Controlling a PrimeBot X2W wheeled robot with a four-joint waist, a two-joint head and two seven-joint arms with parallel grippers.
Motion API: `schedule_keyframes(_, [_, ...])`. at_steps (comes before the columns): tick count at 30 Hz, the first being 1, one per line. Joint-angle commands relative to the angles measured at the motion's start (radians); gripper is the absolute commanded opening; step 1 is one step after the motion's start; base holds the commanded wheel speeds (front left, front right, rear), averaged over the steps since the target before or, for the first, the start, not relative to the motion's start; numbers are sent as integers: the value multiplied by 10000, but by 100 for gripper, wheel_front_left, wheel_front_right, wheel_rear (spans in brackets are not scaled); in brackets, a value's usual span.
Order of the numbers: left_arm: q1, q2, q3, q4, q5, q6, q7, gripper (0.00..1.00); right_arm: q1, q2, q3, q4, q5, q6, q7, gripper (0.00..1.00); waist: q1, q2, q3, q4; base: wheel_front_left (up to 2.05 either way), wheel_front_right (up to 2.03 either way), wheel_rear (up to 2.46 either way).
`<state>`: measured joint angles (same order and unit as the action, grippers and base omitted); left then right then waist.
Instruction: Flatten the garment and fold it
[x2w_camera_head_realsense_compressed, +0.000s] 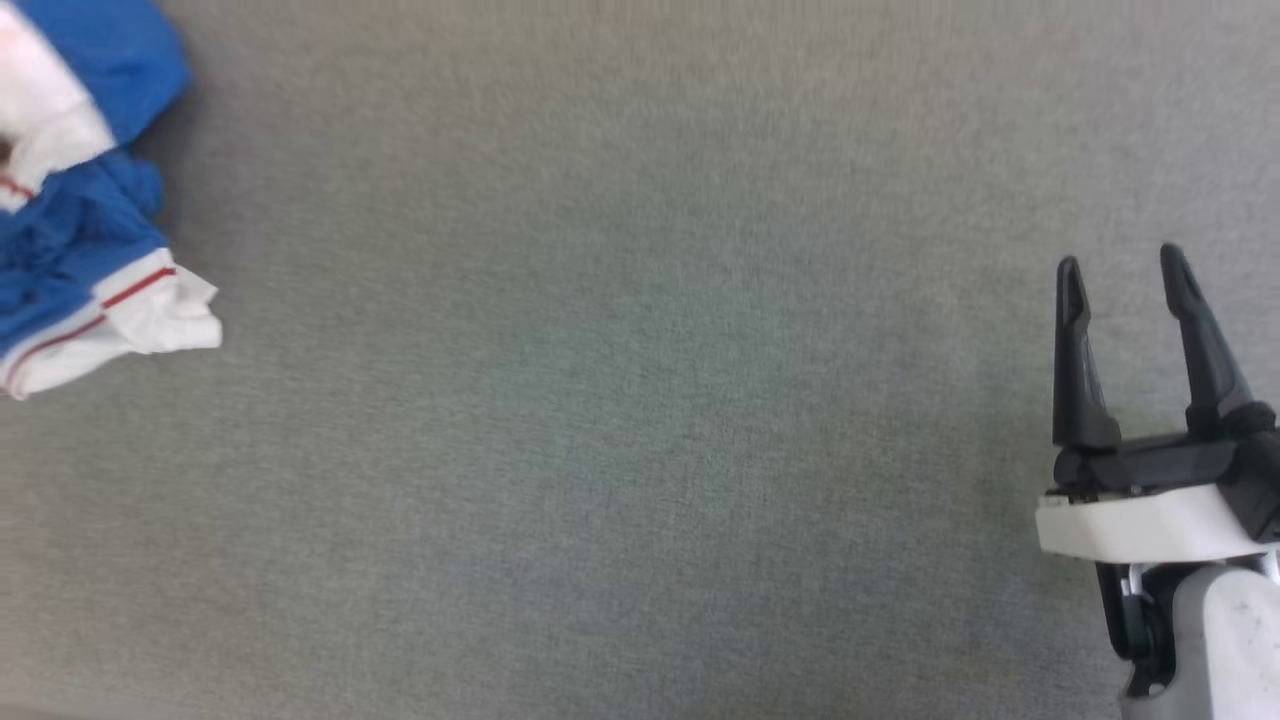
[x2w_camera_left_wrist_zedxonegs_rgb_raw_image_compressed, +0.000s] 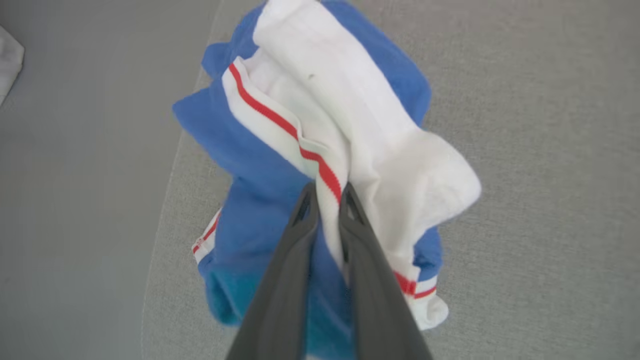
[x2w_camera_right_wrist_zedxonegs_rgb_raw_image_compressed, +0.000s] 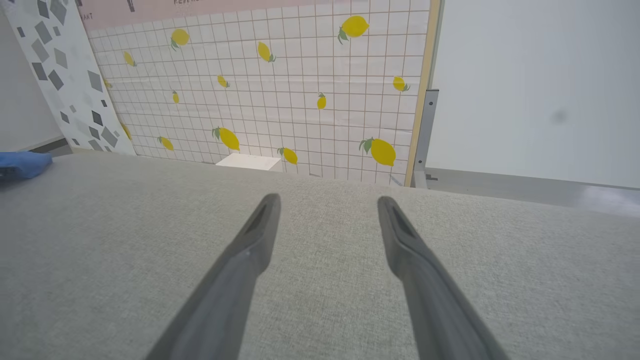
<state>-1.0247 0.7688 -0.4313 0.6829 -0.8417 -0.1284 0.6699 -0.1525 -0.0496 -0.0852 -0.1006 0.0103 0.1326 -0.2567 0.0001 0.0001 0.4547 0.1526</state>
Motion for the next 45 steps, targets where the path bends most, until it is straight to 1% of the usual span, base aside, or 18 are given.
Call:
schedule_keyframes(1, [-226,174,-314,-445,-8,-22,-140,0,155,-6,9,65,100,-19,-51,100,-1,-1,-995,202,0,0,0])
schedule_keyframes(4, [-509,415,-1176,-1301,69,-23,-158,0,345,-6,17,149,213,-19,-51,100,-1,-1,-1473,224,0,0,0])
schedule_keyframes(8, [-1025,498,-2203,-2423,87,-23,-249,0,554,-6,10,220,396,-19,-51,100,-1,-1,-1982,125,0,0,0])
schedule_keyframes(12, [-1446,217,-3211,-3461,35,-23,-344,0,742,-6,25,283,569,-19,-51,100,-1,-1,-2433,-148,0,0,0])
schedule_keyframes(16, [-1583,-269,-4237,-4230,-111,-23,-372,0,895,-6,83,322,714,-19,-51,100,-1,-1,-2722,-622,0,0,0])
schedule_keyframes(20, [-1601,-1015,-5088,-4617,-278,-23,-695,0,923,-6,112,307,803,-19,-51,100,-1,-1,-2778,-1272,0,0,0])
schedule_keyframes(24, [-1518,-1987,-5952,-4599,-370,-23,-1232,0,891,-6,14,309,867,-19,-51,100,-1,-1,-2655,-1988,0,0,0])
schedule_keyframes(25, [-1447,-2279,-6168,-4508,-430,-23,-1401,0,878,-6,0,310,885,-19,-51,100,-1,-1,-2602,-2200,0,0,0])
schedule_keyframes(30, [-1105,-3675,-7370,-3841,-685,-23,-2333,0,872,-6,-227,265,1016,-19,-51,100,-1,-1,-2214,-2779,0,0,0])
schedule_keyframes(33, [-794,-4412,-8022,-3285,-647,-23,-2862,0,829,-6,-283,225,1094,-19,-51,100,-1,-1,-1978,-2963,0,0,0])
schedule_keyframes(36, [-213,-5134,-8359,-2766,-657,-23,-3256,0,715,-6,-244,195,1169,-19,-51,100,-1,-1,-1717,-3126,0,0,0])
schedule_keyframes(39, [421,-5631,-8466,-2489,-600,-23,-3374,0,617,-6,-222,167,1223,-19,-51,100,-1,-1,-1536,-3199,0,0,0])
schedule_keyframes(40, [707,-5794,-8477,-2454,-433,-23,-3289,0,592,-6,-220,166,1232,-19,-51,100,-1,-1,-1479,-3211,0,0,0])
schedule_keyframes(42, [1274,-6011,-8482,-2461,-89,-23,-3059,0,545,-6,-203,178,1233,-19,-51,100,-1,-1,-1411,-3226,0,0,0])
schedule_keyframes(45, [1960,-6185,-8485,-2507,288,-23,-2754,0,509,-6,-206,195,1210,-19,-51,100,-1,-1,-1373,-3199,0,0,0])
